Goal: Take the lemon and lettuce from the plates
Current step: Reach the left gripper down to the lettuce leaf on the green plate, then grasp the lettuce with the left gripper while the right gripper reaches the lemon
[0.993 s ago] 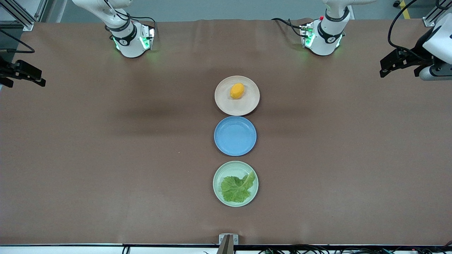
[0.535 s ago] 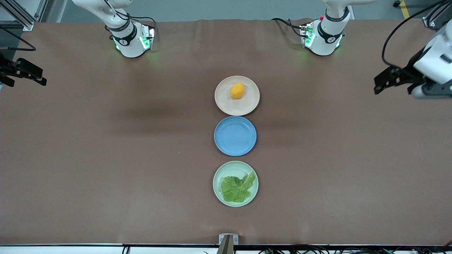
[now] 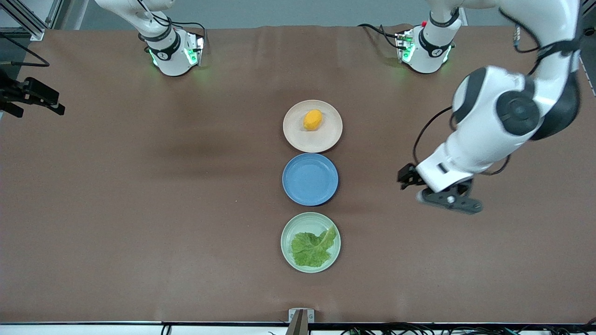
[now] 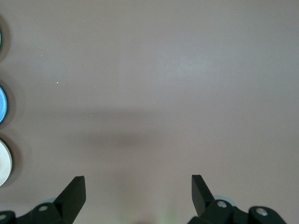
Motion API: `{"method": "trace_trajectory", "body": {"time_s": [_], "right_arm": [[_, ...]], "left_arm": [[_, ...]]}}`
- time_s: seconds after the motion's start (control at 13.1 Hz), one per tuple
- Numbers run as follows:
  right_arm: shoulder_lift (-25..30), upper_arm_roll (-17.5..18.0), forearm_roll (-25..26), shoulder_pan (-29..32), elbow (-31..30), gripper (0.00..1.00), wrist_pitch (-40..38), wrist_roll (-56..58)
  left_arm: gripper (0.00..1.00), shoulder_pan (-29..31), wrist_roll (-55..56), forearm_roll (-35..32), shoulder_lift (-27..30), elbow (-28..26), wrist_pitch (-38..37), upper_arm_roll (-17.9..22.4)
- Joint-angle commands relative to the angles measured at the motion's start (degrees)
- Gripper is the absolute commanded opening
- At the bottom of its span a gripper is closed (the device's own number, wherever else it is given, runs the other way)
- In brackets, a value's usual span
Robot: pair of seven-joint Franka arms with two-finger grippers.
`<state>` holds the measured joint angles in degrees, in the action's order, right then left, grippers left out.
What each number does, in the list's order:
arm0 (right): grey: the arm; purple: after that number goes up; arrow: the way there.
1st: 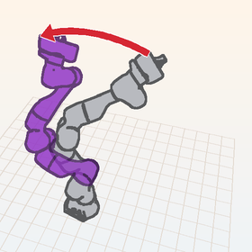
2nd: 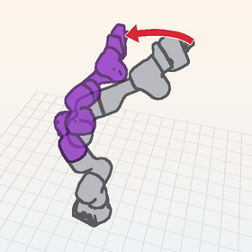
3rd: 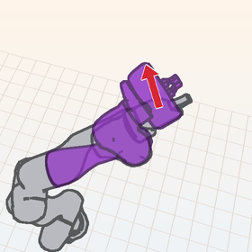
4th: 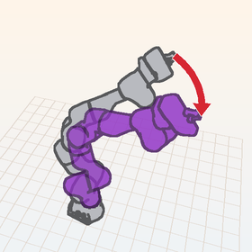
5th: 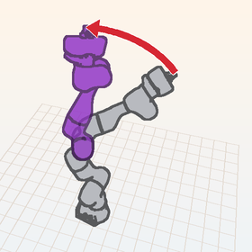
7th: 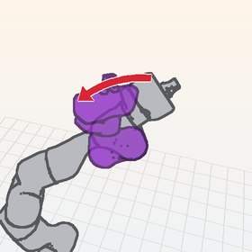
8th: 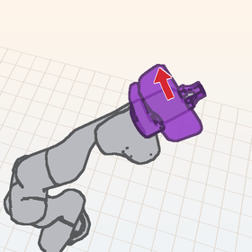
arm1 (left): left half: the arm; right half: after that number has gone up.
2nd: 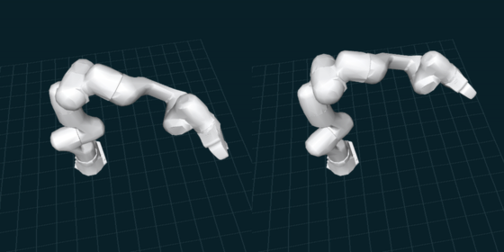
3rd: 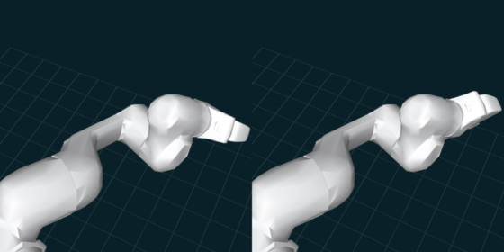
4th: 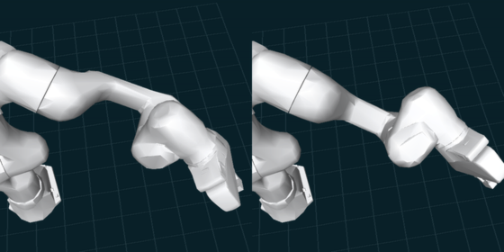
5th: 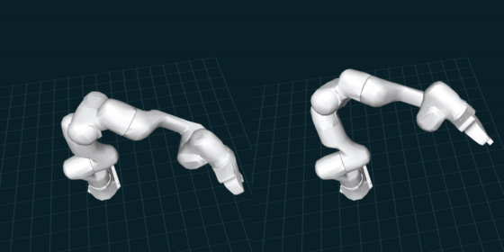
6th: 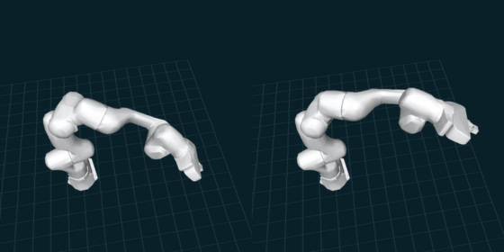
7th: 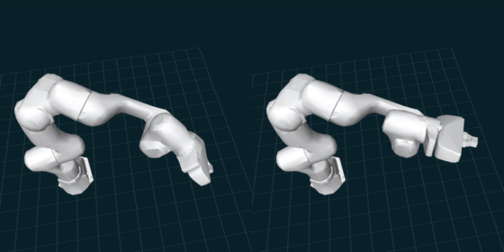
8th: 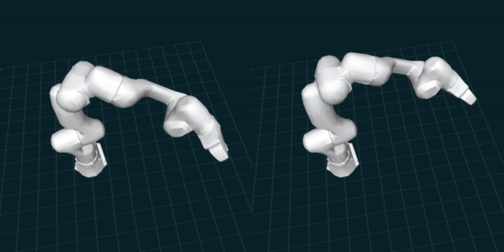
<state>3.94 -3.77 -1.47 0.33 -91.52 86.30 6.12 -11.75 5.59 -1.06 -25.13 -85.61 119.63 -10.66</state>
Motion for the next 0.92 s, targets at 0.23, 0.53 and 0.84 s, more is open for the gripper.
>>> {"method": "trace_trajectory", "body": {"time_s": [0.23, 0.53, 0.84], "right_arm": [[-0.41, -0.01, -0.72, 0.46, 0.03, 1.0, 0.01, 0.29], [-5.05, -0.1, -0.28, 0.11, 0.21, 1.0, 3.08, 0.56], [-5.78, 0.34, -3.17, -4.45, -0.85, 1.0, 2.39, -11.85]], "left_arm": [[0.99, -8.98, -1.19, 0.53, -18.97, 9.58, 24.63, 0.81], [0.87, -11.53, -2.5, 0.53, -28.3, 11.87, 38.82, 1.08], [0.72, -15.57, -3.57, 0.45, -32.79, 12.31, 44.63, 5.63]]}}
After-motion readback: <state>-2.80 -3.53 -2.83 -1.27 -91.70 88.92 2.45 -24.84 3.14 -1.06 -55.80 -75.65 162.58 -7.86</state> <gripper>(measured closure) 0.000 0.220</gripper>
